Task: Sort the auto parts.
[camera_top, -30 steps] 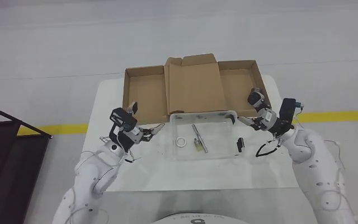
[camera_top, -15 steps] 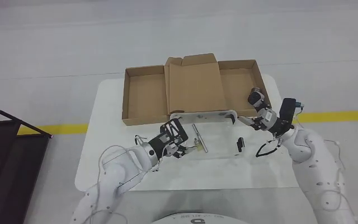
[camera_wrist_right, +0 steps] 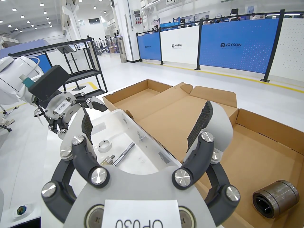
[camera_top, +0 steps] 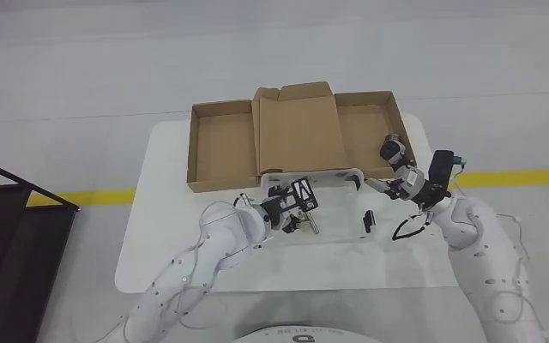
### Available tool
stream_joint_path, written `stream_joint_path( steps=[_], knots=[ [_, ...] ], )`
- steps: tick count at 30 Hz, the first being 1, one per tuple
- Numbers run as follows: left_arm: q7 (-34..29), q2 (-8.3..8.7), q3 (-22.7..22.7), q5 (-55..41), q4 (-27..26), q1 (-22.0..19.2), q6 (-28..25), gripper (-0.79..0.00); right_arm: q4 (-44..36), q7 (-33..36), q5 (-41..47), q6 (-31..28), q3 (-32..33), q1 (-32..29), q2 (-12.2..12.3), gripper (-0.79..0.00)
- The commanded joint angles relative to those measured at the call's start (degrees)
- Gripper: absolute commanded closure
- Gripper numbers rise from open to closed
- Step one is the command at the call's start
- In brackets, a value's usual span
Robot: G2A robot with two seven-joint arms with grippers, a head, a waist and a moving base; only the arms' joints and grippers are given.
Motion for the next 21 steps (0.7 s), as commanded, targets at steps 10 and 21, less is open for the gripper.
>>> stream_joint_path(
  steps=[10, 21],
  knots=[
    [-9.7, -2.69, 5.6, -3.7, 11.0, -8.9, 1.6, -0.637, 0.0, 0.0, 0.0, 0.0, 0.0, 0.0, 0.0, -0.785],
    [-13.6, -2.99, 7.5, 0.9, 10.8, -8.7, 1.5, -0.520, 0.0, 0.0, 0.0, 0.0, 0.0, 0.0, 0.0, -0.785]
  ],
)
